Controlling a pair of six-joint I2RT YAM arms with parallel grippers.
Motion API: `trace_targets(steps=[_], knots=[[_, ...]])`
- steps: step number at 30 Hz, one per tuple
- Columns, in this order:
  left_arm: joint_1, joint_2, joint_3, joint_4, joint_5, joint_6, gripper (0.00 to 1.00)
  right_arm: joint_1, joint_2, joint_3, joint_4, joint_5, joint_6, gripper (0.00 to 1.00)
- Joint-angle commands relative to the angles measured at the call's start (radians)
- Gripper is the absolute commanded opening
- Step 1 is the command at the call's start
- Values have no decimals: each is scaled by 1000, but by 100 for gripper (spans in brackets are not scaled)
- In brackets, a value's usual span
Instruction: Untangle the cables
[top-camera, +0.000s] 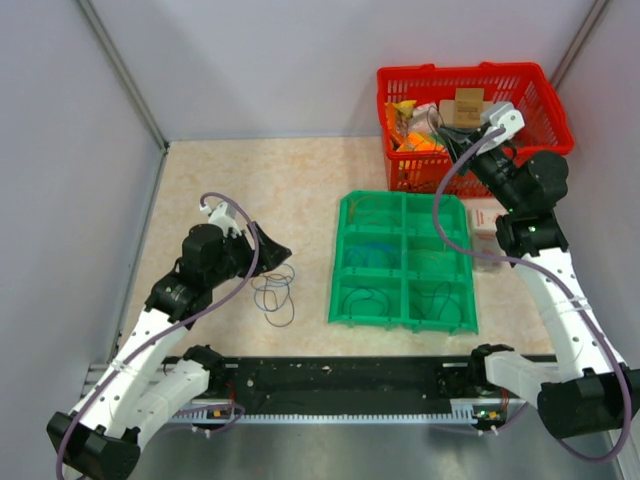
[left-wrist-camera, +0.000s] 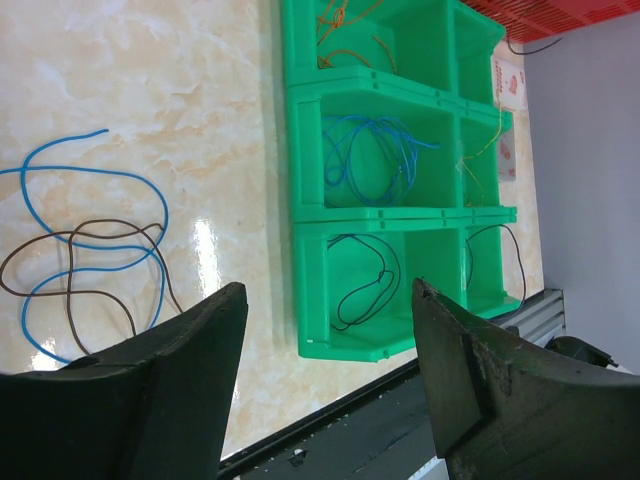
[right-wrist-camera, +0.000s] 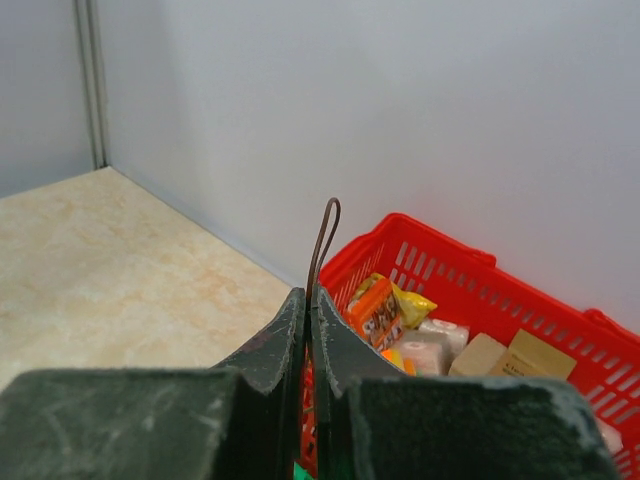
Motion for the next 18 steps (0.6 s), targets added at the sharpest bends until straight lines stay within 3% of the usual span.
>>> trace_targets(steps=[1, 9, 13, 18], knots=[[3, -2, 7, 30, 9, 5, 71, -12, 13, -28, 32, 41, -25, 0], [3, 14, 7, 42, 17, 4, 71, -12, -2, -114, 64, 105, 4, 0], [3, 21, 4, 53, 24, 4, 71, -12, -11, -179, 66, 266, 65, 0], [3, 25, 0, 50, 18, 8, 71, -14, 13, -206, -72, 459, 235, 0]])
